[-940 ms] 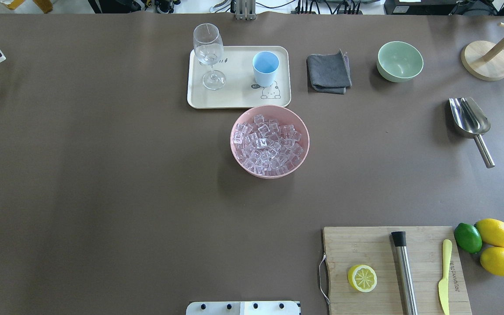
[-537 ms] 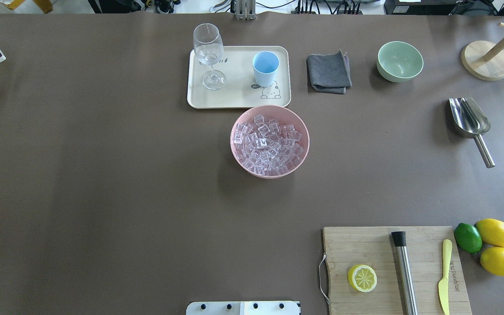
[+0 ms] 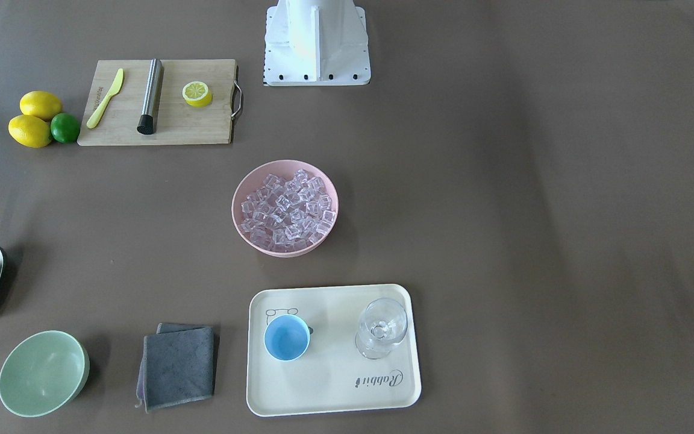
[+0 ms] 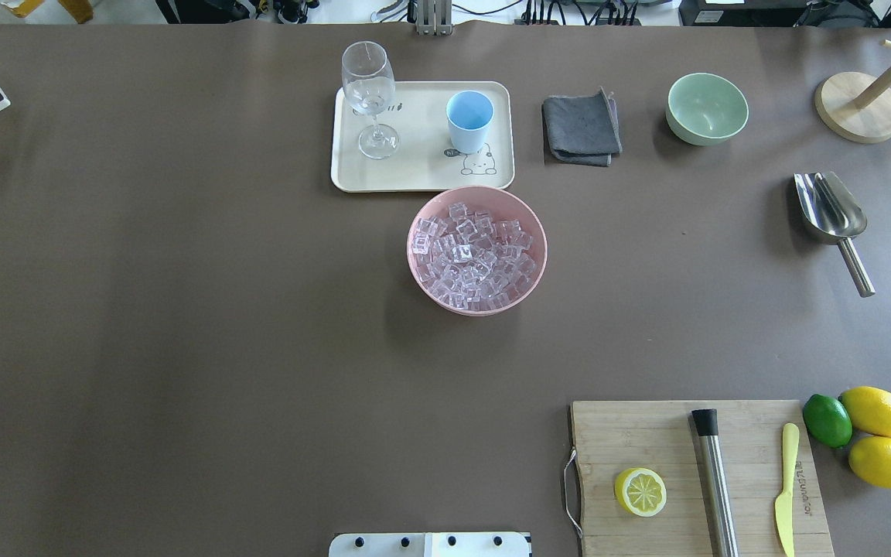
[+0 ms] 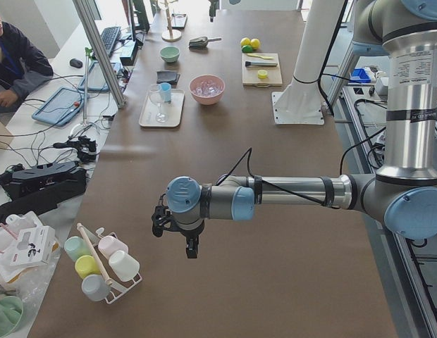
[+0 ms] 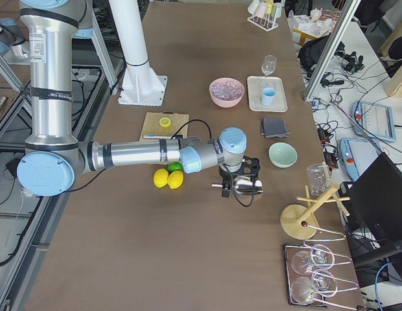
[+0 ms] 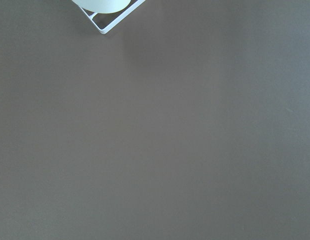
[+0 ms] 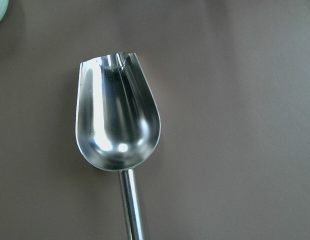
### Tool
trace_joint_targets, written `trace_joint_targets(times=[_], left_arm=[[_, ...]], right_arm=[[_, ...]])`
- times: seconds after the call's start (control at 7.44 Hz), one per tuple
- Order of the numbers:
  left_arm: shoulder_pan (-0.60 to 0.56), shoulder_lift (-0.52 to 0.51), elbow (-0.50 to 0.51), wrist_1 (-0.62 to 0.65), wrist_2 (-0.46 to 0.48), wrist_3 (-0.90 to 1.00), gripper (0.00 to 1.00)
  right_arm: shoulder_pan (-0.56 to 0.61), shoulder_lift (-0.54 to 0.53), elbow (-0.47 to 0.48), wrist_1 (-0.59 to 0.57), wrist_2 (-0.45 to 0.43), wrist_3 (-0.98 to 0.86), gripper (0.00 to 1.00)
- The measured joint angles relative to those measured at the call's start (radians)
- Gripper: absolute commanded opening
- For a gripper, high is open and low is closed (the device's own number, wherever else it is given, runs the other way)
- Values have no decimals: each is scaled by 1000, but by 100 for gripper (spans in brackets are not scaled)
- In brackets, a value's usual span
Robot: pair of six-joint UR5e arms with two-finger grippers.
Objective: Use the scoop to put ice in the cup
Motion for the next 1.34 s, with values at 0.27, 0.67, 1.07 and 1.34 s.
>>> trace_joint_targets(times=[0.27,0.67,1.07,1.34], left_arm=[[18,0,0,0,0,2,99],[27,-1,-8,-2,-2,5,99],[79,0,-3,-25,1,4,99],[109,0,-3,-27,1,2,99]], right_arm=[[-65,-10,-16,56,-1,12,99],[-143,-21,-64,100,-42,-66,99],[-172,23,-106,100,-96,-102,99],[-194,51,-142,101,-97,-104,99]])
